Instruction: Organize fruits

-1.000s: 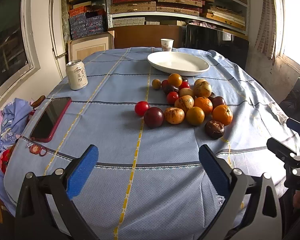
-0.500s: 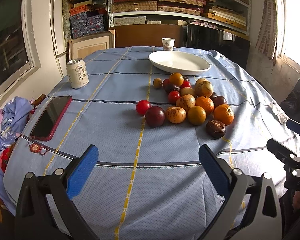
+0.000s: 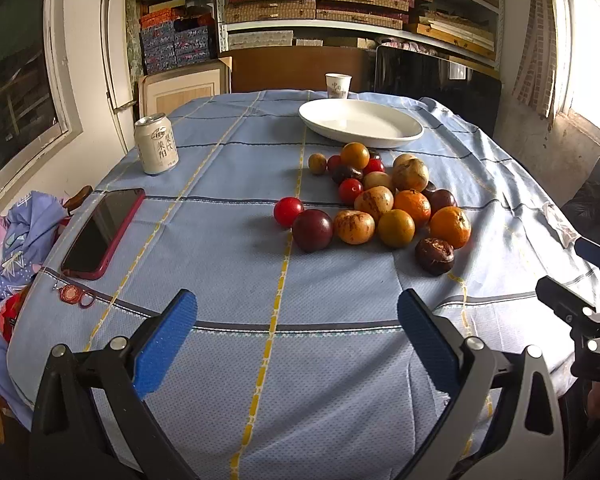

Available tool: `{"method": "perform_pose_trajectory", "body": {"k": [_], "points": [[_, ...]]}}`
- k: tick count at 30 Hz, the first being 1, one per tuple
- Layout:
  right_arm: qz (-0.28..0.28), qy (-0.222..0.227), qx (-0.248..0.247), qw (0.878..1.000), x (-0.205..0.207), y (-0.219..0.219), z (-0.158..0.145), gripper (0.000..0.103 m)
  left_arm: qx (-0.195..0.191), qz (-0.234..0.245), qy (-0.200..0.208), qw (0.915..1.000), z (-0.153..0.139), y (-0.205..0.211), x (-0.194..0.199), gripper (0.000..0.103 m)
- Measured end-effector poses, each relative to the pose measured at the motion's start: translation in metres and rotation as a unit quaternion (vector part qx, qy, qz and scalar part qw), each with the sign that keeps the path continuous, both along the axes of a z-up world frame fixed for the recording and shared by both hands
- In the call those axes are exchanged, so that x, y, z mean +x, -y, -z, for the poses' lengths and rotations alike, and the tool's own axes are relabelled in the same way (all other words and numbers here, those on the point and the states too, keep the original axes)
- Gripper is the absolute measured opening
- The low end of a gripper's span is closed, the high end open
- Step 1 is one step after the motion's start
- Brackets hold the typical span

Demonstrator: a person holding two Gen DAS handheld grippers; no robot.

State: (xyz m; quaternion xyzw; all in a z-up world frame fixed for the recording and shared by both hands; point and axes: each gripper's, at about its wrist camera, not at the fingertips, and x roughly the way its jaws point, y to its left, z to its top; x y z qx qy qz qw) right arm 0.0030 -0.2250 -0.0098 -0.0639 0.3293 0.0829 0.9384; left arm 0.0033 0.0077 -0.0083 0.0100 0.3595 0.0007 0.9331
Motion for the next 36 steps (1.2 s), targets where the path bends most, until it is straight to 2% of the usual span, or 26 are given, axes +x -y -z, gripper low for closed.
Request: {"method": "perform_pose_trajectory", "body": {"k": [36], "points": [[0.001, -0.009, 0.0, 1.0, 0.0013, 0.0003, 0.0, 0.1, 0.002, -0.001, -0.01, 0.9999, 0.0077, 0.0013, -0.0004, 0.098]]}}
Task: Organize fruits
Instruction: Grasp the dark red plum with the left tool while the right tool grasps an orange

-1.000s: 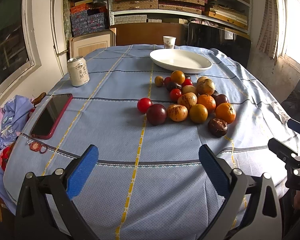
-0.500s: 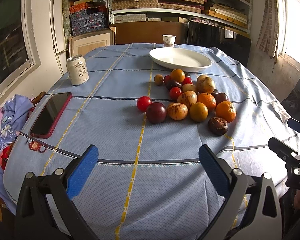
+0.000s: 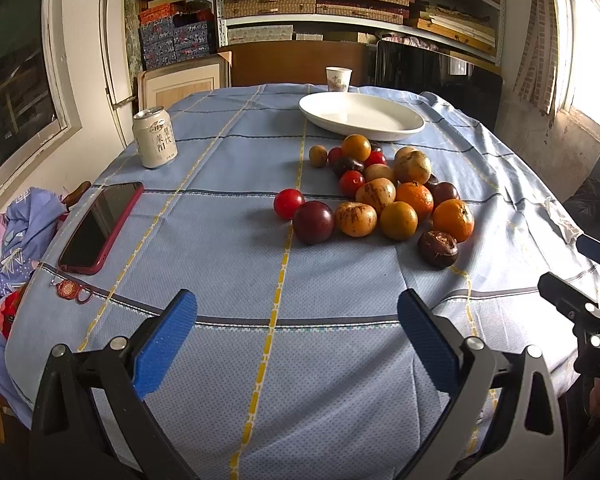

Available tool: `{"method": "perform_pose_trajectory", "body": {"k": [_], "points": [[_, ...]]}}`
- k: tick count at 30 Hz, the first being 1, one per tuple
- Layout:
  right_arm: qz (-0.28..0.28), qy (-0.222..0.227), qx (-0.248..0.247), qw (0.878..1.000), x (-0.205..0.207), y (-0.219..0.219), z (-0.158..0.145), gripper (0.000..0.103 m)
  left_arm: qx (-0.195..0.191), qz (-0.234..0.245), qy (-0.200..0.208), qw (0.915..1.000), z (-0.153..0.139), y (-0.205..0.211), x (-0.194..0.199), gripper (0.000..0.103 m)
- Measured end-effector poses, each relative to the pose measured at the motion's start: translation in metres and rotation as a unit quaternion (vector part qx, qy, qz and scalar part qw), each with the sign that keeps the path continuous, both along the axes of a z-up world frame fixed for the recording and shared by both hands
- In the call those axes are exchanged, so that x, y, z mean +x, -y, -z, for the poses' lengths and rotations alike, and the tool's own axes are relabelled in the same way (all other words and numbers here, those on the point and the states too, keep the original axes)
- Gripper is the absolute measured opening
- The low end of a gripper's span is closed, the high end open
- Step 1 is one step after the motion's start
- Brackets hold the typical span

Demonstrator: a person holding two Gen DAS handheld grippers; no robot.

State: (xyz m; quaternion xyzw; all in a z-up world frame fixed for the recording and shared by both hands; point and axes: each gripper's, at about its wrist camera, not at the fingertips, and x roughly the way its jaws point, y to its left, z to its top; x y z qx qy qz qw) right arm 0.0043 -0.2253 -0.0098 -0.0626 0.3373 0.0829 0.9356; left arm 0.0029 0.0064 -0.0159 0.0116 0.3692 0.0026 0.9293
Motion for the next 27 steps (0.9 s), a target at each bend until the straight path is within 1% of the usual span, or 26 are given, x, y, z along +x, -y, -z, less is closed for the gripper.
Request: {"method": "perform_pose_trajectory", "body": {"k": [4, 7, 8, 9, 11, 13, 14, 16, 17, 18, 19, 22, 23, 25, 27], "points": [[-0.007, 0.006, 0.009, 1.0, -0.002, 0.002, 0.001, 0.1, 0.001, -0.003, -0.002, 1.0, 0.004, -0.003, 0.002, 0.098], [-0.009, 0.021, 0.041, 0.999, -0.002, 0.007, -0.001, 0.1, -0.002, -0.008, -0.002, 1.0, 0.006, -0.009, 0.005, 0.098], [-0.012, 0.033, 0.062, 0.997, -0.004, 0.01, -0.002, 0.1, -0.004, -0.01, -0.002, 0.9999, 0.007, -0.011, 0.006, 0.098], [-0.013, 0.043, 0.072, 0.996, -0.004, 0.011, -0.003, 0.1, -0.007, -0.012, -0.001, 0.9999, 0.008, -0.014, 0.008, 0.098], [-0.016, 0.045, 0.068, 0.997, -0.001, 0.009, -0.001, 0.1, -0.013, -0.014, -0.001, 0.9998, 0.009, -0.019, 0.01, 0.098], [-0.018, 0.035, 0.056, 0.998, 0.002, 0.006, 0.002, 0.1, -0.012, -0.01, -0.001, 0.9999, 0.011, -0.023, 0.014, 0.098], [-0.011, 0.031, 0.061, 0.998, 0.004, 0.007, 0.003, 0.1, -0.009, -0.01, -0.001, 0.9999, 0.011, -0.024, 0.015, 0.098], [-0.014, 0.023, 0.103, 0.994, 0.008, 0.015, 0.001, 0.1, -0.003, -0.006, 0.002, 1.0, 0.01, -0.025, 0.02, 0.098], [-0.017, 0.008, 0.13, 0.991, 0.015, 0.022, 0.001, 0.1, -0.003, -0.004, 0.004, 1.0, 0.008, -0.027, 0.023, 0.098], [-0.015, -0.007, 0.138, 0.99, 0.02, 0.024, 0.002, 0.1, -0.005, 0.0, 0.007, 1.0, 0.006, -0.029, 0.025, 0.098], [-0.013, -0.036, 0.147, 0.988, 0.029, 0.027, 0.005, 0.1, -0.008, 0.002, 0.011, 0.9999, 0.004, -0.032, 0.029, 0.098], [-0.019, -0.083, 0.169, 0.982, 0.047, 0.03, 0.016, 0.1, -0.008, -0.003, 0.025, 0.9997, -0.002, -0.04, 0.044, 0.098], [-0.022, -0.1, 0.179, 0.978, 0.054, 0.031, 0.02, 0.098, -0.006, -0.005, 0.028, 0.9996, -0.003, -0.042, 0.049, 0.098], [-0.023, -0.108, 0.18, 0.977, 0.061, 0.029, 0.022, 0.096, -0.006, -0.01, 0.029, 0.9995, -0.004, -0.046, 0.062, 0.098], [-0.02, -0.098, 0.162, 0.982, 0.068, 0.023, 0.02, 0.096, -0.014, -0.008, 0.023, 0.9996, -0.003, -0.05, 0.076, 0.098]]}}
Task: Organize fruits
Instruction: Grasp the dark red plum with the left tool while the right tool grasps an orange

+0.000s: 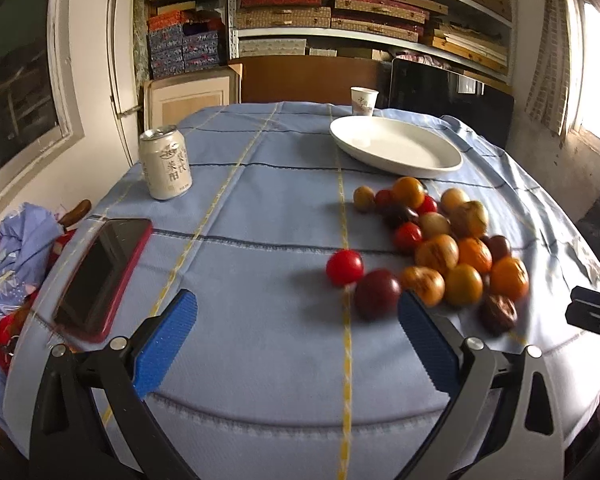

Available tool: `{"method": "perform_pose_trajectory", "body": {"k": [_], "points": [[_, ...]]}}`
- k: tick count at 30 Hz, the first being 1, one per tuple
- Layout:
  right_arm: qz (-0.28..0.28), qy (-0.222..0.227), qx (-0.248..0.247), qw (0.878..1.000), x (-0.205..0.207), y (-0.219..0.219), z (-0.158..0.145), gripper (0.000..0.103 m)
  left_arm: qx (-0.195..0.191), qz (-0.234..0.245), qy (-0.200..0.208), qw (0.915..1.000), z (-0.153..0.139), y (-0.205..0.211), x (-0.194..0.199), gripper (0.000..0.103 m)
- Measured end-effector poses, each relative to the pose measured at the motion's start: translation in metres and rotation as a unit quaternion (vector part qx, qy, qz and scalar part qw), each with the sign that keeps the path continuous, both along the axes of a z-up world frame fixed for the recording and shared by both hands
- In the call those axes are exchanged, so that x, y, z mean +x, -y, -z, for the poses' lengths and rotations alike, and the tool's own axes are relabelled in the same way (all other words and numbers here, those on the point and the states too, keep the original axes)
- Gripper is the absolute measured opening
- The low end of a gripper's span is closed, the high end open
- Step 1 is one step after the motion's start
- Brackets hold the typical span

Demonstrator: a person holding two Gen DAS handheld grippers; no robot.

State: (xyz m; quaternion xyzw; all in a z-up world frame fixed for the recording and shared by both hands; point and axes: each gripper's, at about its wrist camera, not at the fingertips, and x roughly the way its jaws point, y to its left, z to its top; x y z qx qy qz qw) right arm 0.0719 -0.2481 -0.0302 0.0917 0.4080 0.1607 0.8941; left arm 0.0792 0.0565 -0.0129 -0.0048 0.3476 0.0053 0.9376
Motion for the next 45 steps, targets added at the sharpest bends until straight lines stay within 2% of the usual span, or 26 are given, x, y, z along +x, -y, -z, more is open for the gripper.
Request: {"method": "perform_pose_trajectory", "body": {"k": [2, 4, 7, 8, 9, 16, 19, 23, 25, 27, 29, 32, 36, 39, 42, 45], "points": [[-0.002, 0.014, -0.027, 1.0, 0.008, -0.01, -0.003, 0.094, -0.01, 0.002, -0.006, 0.9999, 0.003, -0.003, 0.011, 0.098], [-0.003, 0.021, -0.047, 0.999, 0.015, -0.018, -0.004, 0.088, -0.015, 0.003, -0.014, 0.9998, 0.01, -0.004, 0.018, 0.098], [-0.009, 0.01, -0.067, 0.998, 0.031, -0.027, 0.001, 0.07, -0.017, 0.008, -0.034, 0.9993, 0.02, -0.004, 0.024, 0.098], [-0.01, 0.006, -0.068, 0.998, 0.035, -0.029, 0.002, 0.062, -0.02, 0.012, -0.026, 0.9994, 0.02, -0.004, 0.022, 0.098], [-0.013, -0.001, -0.067, 0.998, 0.041, -0.03, 0.005, 0.06, -0.023, 0.013, -0.019, 0.9995, 0.019, -0.006, 0.021, 0.098], [-0.011, -0.022, -0.054, 0.998, 0.057, -0.033, 0.018, 0.059, -0.035, 0.028, -0.03, 0.9985, 0.023, -0.005, 0.025, 0.098], [-0.015, -0.029, -0.022, 0.999, 0.059, -0.028, 0.025, 0.049, -0.039, 0.044, -0.041, 0.9974, 0.026, -0.002, 0.03, 0.098], [-0.015, -0.014, 0.012, 1.0, 0.055, -0.02, 0.03, 0.048, -0.034, 0.076, -0.055, 0.9951, 0.03, 0.009, 0.037, 0.098], [-0.013, -0.007, 0.023, 1.0, 0.053, -0.017, 0.028, 0.048, -0.023, 0.088, -0.051, 0.9945, 0.03, 0.018, 0.04, 0.093], [-0.012, -0.002, 0.044, 0.999, 0.052, -0.012, 0.027, 0.048, -0.02, 0.097, -0.057, 0.9935, 0.032, 0.024, 0.044, 0.077], [-0.006, -0.001, 0.059, 0.998, 0.052, -0.006, 0.027, 0.048, -0.024, 0.1, -0.068, 0.9924, 0.035, 0.027, 0.05, 0.067], [-0.005, -0.002, 0.073, 0.997, 0.053, -0.003, 0.028, 0.048, -0.037, 0.106, -0.075, 0.9909, 0.037, 0.028, 0.054, 0.065], [-0.008, -0.004, 0.082, 0.997, 0.055, 0.0, 0.029, 0.048, -0.031, 0.13, -0.077, 0.988, 0.038, 0.035, 0.053, 0.055], [-0.01, -0.004, 0.085, 0.996, 0.054, 0.0, 0.03, 0.048, -0.023, 0.156, -0.08, 0.9843, 0.039, 0.044, 0.054, 0.052], [-0.009, -0.003, 0.088, 0.996, 0.054, 0.001, 0.029, 0.048, -0.036, 0.169, -0.083, 0.9814, 0.039, 0.045, 0.056, 0.052], [-0.007, 0.0, 0.09, 0.996, 0.053, 0.002, 0.03, 0.048, -0.066, 0.175, -0.093, 0.978, 0.041, 0.039, 0.061, 0.052]]}}
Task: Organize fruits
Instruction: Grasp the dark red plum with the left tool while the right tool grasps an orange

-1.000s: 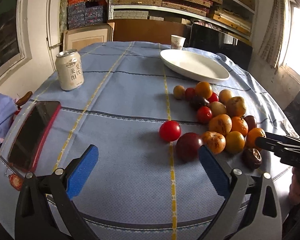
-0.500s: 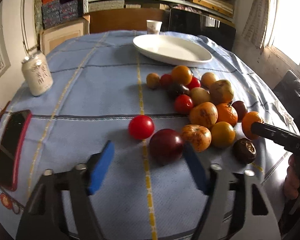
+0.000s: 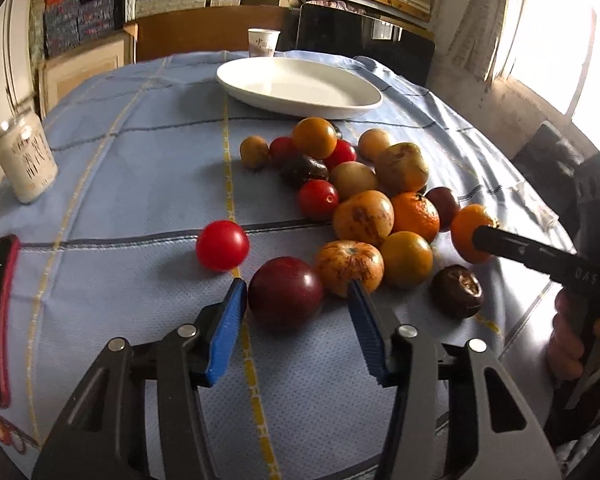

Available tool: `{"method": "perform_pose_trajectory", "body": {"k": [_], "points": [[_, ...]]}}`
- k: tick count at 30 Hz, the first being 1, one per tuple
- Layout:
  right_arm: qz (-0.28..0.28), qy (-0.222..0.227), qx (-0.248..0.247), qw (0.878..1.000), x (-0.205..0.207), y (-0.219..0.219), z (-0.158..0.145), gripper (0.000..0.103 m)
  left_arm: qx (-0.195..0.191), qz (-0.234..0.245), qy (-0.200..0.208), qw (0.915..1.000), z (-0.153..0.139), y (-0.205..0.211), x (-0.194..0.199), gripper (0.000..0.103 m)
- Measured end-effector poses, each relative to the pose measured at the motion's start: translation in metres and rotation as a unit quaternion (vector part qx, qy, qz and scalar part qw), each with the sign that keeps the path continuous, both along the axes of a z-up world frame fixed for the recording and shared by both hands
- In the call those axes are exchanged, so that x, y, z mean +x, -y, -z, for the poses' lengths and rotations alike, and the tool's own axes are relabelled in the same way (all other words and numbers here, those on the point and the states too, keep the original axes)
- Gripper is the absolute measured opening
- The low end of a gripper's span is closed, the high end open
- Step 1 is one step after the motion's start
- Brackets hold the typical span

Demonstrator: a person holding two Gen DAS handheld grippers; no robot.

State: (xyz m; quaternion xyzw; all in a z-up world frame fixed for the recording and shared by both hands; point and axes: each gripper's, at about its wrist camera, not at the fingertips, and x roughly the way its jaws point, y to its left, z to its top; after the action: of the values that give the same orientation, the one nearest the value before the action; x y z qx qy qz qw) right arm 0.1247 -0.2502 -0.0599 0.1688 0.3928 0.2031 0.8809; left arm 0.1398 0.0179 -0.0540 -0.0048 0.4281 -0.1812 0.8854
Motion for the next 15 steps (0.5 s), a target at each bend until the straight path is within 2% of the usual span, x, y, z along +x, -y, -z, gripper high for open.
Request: {"method": "perform_pose_trajectory", "body": {"k": [3, 4, 5, 6, 11, 15], "points": [[-0.001, 0.001, 0.001, 1.0, -0.001, 0.0, 0.0, 0.048, -0.028, -0.007, -0.023, 0.9993, 0.004, -0.008, 0.007, 0.051], [-0.001, 0.001, 0.001, 1.0, -0.001, 0.0, 0.0, 0.048, -0.028, -0.01, -0.024, 0.9993, 0.005, -0.009, 0.007, 0.048], [0.0, 0.002, 0.002, 1.0, -0.001, 0.001, 0.0, 0.048, -0.029, -0.01, -0.023, 0.9993, 0.005, -0.009, 0.007, 0.039], [0.0, 0.003, 0.003, 1.0, -0.001, 0.001, 0.0, 0.048, -0.025, -0.01, -0.022, 0.9994, 0.005, -0.008, 0.006, 0.037], [-0.012, 0.004, 0.011, 1.0, -0.003, 0.004, -0.005, 0.048, 0.008, -0.009, -0.012, 0.9999, 0.0, -0.001, 0.001, 0.036], [-0.032, -0.007, 0.004, 0.999, -0.003, 0.008, -0.022, 0.048, -0.009, 0.01, -0.007, 0.9999, -0.02, -0.004, 0.002, 0.036]]}}
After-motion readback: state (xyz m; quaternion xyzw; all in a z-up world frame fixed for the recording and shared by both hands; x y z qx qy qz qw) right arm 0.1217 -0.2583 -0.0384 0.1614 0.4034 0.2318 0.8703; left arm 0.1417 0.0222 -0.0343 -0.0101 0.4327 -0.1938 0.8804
